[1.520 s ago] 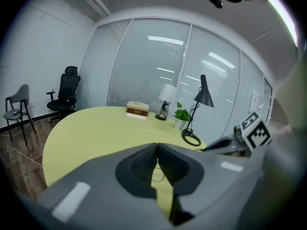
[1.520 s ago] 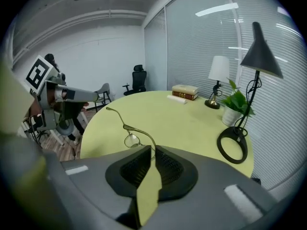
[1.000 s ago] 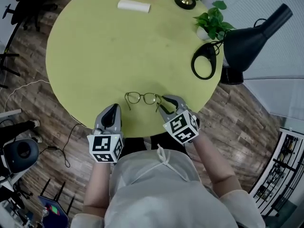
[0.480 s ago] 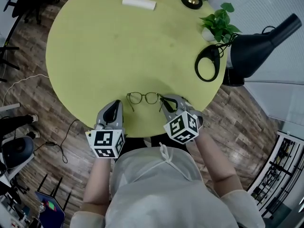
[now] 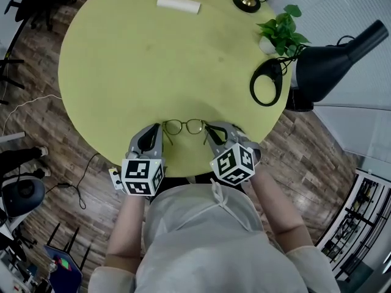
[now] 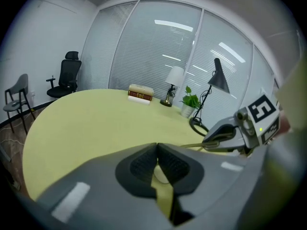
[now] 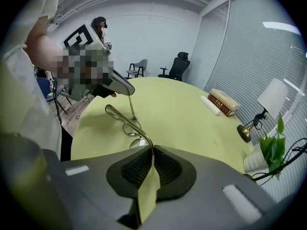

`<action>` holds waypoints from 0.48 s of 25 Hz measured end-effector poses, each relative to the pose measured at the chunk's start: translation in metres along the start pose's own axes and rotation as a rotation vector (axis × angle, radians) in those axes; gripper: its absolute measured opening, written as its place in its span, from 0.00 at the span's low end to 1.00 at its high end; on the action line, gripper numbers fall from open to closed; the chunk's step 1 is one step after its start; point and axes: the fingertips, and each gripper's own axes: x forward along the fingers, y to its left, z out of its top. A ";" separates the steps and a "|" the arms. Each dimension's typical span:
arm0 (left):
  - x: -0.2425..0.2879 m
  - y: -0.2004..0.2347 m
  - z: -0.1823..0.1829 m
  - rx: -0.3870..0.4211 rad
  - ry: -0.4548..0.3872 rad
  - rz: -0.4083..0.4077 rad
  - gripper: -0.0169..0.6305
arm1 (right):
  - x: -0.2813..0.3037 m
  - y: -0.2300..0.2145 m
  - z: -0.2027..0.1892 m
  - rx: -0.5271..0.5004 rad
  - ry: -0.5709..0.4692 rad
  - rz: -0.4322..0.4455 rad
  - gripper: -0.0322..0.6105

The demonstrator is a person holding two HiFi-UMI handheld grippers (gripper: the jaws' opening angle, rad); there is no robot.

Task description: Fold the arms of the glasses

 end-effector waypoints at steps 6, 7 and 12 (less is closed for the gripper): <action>0.012 -0.009 -0.005 0.014 0.019 -0.016 0.04 | 0.000 0.002 -0.004 0.005 -0.004 0.014 0.07; 0.015 -0.012 -0.006 0.021 0.022 -0.022 0.04 | 0.000 0.002 -0.004 0.005 -0.005 0.015 0.07; 0.028 -0.024 -0.012 0.051 0.042 -0.042 0.04 | 0.001 0.000 -0.005 0.010 -0.007 0.025 0.07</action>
